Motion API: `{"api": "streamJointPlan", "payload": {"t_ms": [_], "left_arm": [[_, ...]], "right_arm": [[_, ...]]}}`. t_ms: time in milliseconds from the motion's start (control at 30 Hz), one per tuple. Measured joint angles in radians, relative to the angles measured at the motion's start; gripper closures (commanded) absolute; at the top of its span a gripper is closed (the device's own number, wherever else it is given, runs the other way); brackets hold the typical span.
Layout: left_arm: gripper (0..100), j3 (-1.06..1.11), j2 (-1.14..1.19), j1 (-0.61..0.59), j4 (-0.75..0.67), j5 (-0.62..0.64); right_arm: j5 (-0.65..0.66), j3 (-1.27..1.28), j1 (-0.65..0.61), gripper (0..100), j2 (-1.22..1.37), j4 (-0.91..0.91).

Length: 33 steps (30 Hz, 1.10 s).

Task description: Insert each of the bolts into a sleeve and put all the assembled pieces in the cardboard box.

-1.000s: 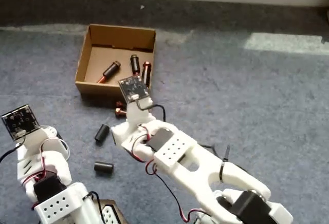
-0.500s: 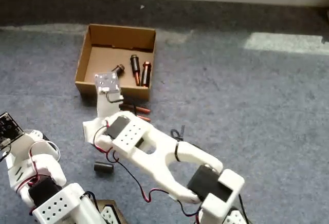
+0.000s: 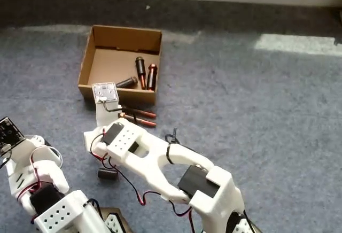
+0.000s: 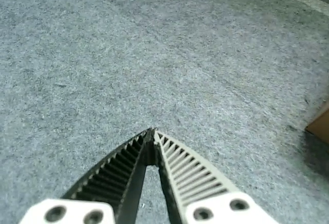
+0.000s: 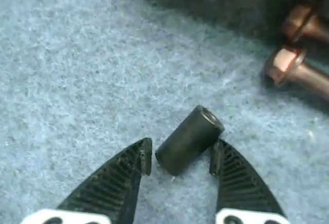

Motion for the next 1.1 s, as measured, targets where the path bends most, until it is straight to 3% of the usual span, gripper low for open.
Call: {"api": "streamJointPlan", "payload": {"t_ms": [300,500,1100], "left_arm": [[99,0.0,0.0,0.0,0.0,0.0],[99,0.0,0.0,0.0,0.0,0.0],[99,0.0,0.0,0.0,0.0,0.0]], "right_arm": [[-0.002,-0.003,0.026,82.5,0.006,0.003],[-0.002,-0.002,0.041,99.3,0.006,0.006],[0.064,-0.011,0.06,99.3,-0.046,0.21]]}}
